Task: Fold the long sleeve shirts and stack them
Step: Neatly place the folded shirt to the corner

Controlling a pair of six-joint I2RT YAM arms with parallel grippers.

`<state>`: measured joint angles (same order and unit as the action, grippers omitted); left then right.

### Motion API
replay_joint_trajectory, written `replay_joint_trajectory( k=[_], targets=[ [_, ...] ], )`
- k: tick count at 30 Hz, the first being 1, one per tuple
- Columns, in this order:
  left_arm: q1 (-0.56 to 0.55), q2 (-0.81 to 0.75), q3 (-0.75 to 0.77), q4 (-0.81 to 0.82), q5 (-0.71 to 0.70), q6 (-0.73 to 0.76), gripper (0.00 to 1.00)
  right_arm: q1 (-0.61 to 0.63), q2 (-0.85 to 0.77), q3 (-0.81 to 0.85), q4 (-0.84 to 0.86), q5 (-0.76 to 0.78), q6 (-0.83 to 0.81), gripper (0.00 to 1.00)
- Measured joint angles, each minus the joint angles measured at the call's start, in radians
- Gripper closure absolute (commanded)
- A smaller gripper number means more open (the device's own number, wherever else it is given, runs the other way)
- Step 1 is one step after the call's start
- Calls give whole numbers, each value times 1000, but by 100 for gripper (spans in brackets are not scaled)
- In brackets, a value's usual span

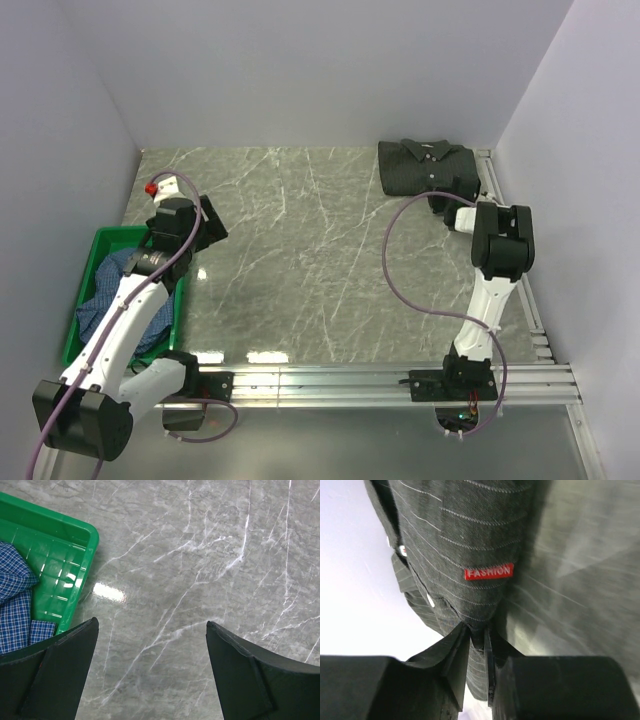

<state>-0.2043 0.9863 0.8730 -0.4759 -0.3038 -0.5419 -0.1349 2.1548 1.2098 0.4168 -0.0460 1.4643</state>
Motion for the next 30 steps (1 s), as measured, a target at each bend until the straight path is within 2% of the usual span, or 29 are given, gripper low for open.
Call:
replay_joint_trajectory(
  k=[3,6,7,9,10,12,15,20,21,22,30],
  targets=[
    [2,-2,0,0,3,0,5,-3,-50,-70,-15,-11,-29,75],
    [3,-10,-1,0,9,0,5,-7,-126,-154,-32,-27,-58,67],
    [3,-17,-2,0,12,0,5,-7,-157,-180,-43,-31,-71,57],
    [3,-31,-2,0,18,-1,5,-10,-210,-216,-62,-42,-95,46],
    [3,-42,-2,-2,18,-1,5,-12,-240,-230,-78,-48,-111,35],
    [3,-59,10,-19,18,-2,5,-19,-314,-256,-122,-51,-151,25],
    [3,-82,68,-63,23,-9,3,-31,-467,-261,-255,-34,-248,19],
    [3,-142,225,-177,45,-28,1,-33,-785,-168,-580,51,-483,15],
    [3,-155,261,-206,44,-29,1,-33,-859,-139,-645,70,-537,12],
    [3,-174,297,-232,40,-31,1,-31,-934,-108,-705,95,-587,4],
    [3,-388,569,-394,-91,-19,1,10,-1549,13,-998,209,-872,1]
  ],
)
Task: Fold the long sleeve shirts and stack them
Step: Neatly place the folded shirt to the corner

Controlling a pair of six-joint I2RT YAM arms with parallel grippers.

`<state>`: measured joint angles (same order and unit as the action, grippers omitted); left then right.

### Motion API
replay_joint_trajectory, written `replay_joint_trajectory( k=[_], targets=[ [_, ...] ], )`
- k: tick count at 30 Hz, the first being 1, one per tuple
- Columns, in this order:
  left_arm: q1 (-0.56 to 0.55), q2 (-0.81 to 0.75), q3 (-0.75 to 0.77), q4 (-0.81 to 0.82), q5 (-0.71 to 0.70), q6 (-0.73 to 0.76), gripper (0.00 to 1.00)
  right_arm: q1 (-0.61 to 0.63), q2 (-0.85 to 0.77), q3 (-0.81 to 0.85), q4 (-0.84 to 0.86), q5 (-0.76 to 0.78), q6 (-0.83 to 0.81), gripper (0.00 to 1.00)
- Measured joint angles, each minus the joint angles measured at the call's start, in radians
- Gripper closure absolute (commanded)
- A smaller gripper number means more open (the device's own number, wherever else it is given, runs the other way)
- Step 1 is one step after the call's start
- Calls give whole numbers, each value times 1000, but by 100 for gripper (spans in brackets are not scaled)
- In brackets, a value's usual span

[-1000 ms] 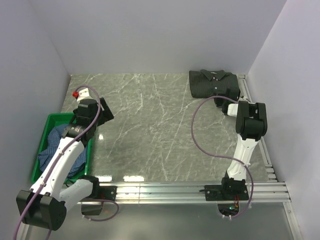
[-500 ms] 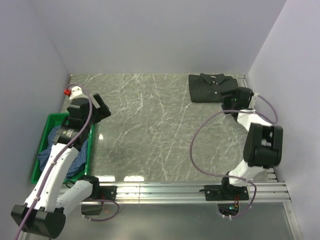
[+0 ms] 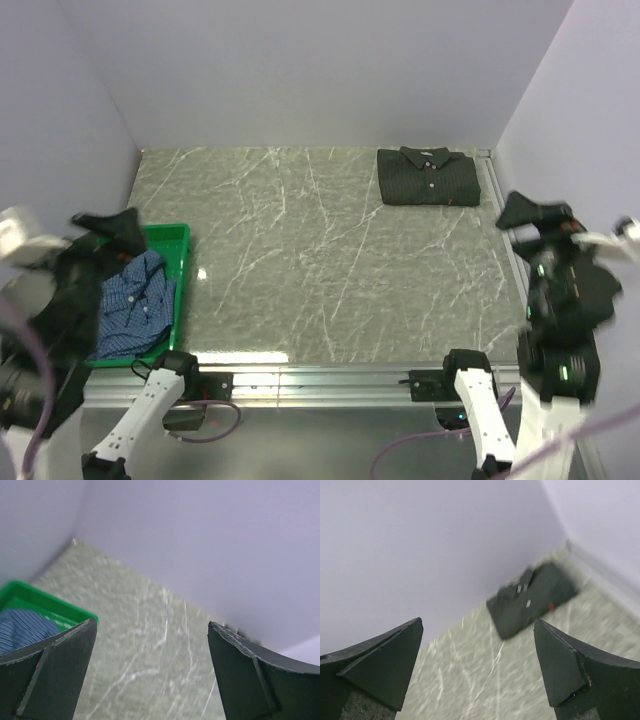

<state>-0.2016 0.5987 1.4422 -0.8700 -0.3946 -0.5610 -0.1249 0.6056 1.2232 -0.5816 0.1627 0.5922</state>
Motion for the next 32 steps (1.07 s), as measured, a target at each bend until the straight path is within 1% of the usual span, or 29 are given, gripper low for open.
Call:
replay_joint_trajectory(
  k=[3,5,11,14,18,24,32],
  targets=[
    [-5,-67,75,-34,-93,11,1,45,-156,29,-40,40,-91,1],
    [-21,-109,72,-47,-156,12,1,85,-234,8,-60,59,-135,1],
    [-99,-212,-51,-121,-292,3,1,177,-353,-154,-121,118,-201,3],
    [-145,-259,-116,-156,-339,-7,1,187,-406,-226,-139,134,-218,3],
    [-164,-346,-173,-168,-378,-9,1,188,-484,-279,-129,145,-225,3],
    [-165,-452,-203,-163,-437,-9,1,188,-515,-311,-91,149,-231,3],
    [-165,-459,-252,-132,-445,-8,1,188,-520,-330,-55,143,-248,3]
  ],
)
